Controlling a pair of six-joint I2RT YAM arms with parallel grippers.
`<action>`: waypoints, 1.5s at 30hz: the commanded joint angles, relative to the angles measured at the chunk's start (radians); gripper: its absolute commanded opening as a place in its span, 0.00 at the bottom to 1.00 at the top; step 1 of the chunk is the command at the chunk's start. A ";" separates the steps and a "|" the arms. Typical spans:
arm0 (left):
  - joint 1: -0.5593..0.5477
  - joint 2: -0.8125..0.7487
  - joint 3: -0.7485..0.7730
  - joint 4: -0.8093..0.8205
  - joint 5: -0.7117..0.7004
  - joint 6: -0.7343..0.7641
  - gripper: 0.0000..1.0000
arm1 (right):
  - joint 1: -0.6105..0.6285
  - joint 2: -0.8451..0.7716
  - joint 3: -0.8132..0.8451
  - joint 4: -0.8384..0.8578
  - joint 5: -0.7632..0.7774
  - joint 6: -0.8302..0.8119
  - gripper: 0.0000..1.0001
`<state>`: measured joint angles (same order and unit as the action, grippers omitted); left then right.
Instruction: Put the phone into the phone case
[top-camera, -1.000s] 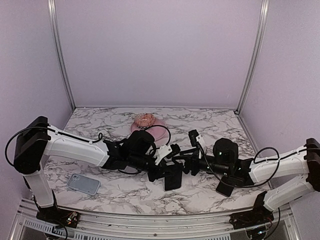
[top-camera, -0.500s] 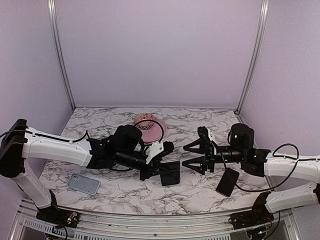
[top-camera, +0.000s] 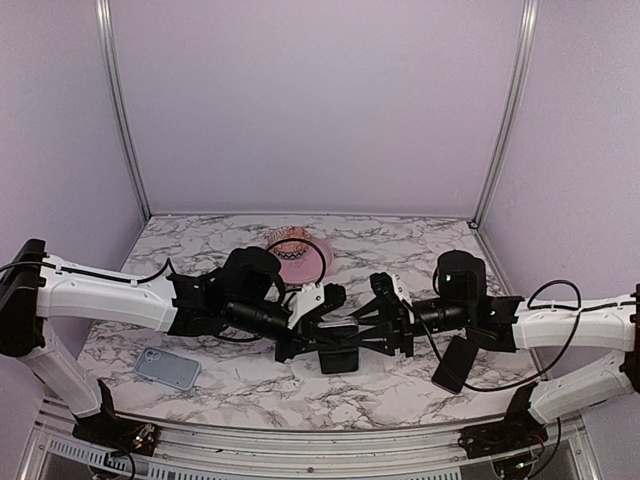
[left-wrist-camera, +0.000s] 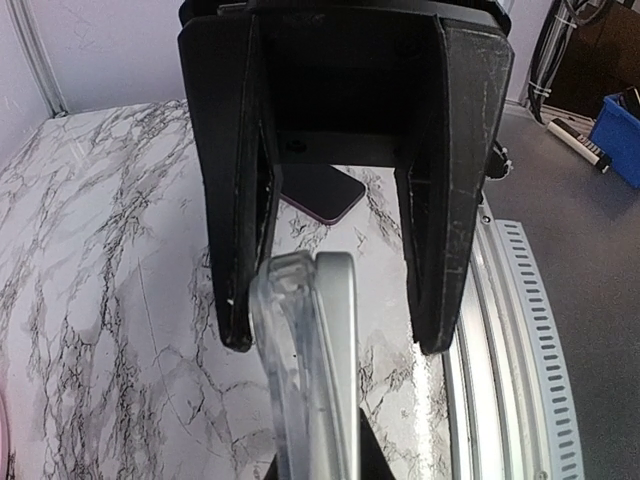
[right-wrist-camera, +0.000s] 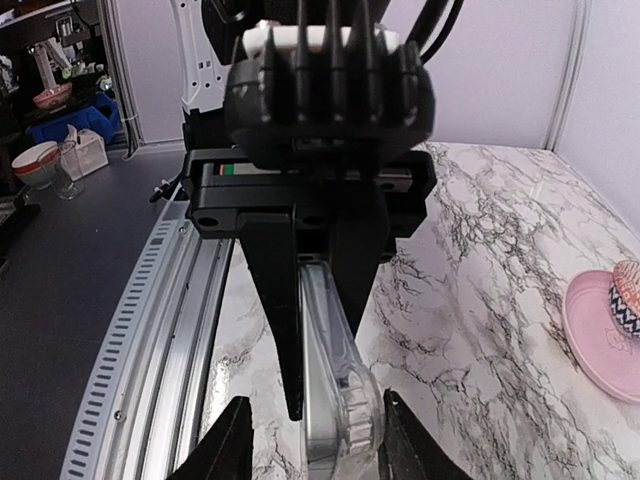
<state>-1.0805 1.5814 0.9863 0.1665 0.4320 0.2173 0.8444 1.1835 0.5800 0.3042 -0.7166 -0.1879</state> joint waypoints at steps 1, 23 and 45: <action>-0.006 -0.038 0.053 0.013 0.015 0.015 0.00 | 0.009 0.025 0.056 -0.003 -0.001 0.007 0.35; -0.007 -0.147 -0.023 0.105 0.002 -0.050 0.12 | -0.026 -0.086 0.160 0.093 -0.097 0.131 0.00; -0.006 -0.201 -0.018 0.164 0.022 -0.103 0.00 | -0.026 0.107 0.018 0.156 -0.081 0.138 0.16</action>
<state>-1.0828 1.4151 0.9577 0.2420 0.4217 0.1352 0.8219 1.2686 0.5713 0.3908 -0.7700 -0.0841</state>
